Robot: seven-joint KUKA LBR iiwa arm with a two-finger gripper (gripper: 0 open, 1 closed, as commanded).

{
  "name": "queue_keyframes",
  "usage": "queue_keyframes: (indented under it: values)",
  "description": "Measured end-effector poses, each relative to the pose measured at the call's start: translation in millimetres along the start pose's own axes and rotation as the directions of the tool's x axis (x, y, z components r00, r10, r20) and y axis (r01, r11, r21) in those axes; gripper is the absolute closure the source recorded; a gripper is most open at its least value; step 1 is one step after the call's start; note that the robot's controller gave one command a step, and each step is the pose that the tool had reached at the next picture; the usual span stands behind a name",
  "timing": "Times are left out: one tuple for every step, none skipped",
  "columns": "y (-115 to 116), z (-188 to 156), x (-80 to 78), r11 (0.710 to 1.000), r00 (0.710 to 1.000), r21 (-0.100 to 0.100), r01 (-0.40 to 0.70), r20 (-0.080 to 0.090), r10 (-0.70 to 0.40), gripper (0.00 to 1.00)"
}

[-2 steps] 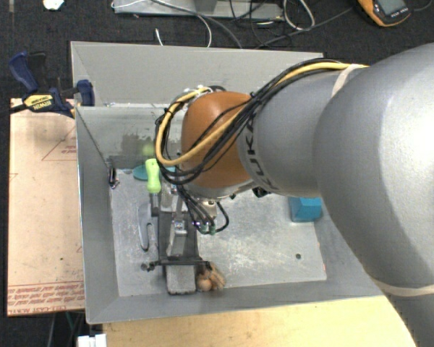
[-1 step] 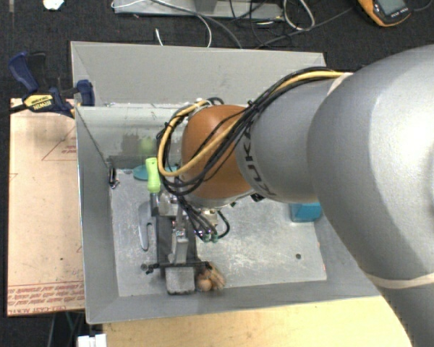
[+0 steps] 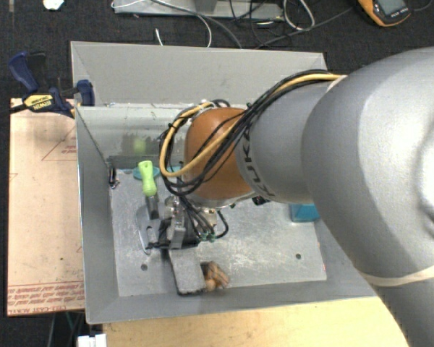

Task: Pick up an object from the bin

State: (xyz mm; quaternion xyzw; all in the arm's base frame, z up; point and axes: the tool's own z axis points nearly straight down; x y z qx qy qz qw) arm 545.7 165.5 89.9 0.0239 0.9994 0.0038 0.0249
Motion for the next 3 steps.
queue_keyframes:
  values:
    - [0.0, 0.0, 0.0, 1.0, 1.0, 0.0, 0.0, 0.0, 0.0, 1.0]
    - [-4.5, -52.5, -1.3, 0.999, 0.999, 0.004, 0.046, -0.013, -0.046, 1.0]
    - [-2.6, -127.9, -0.1, 0.998, 0.998, 0.003, 0.056, -0.012, -0.056, 1.0]
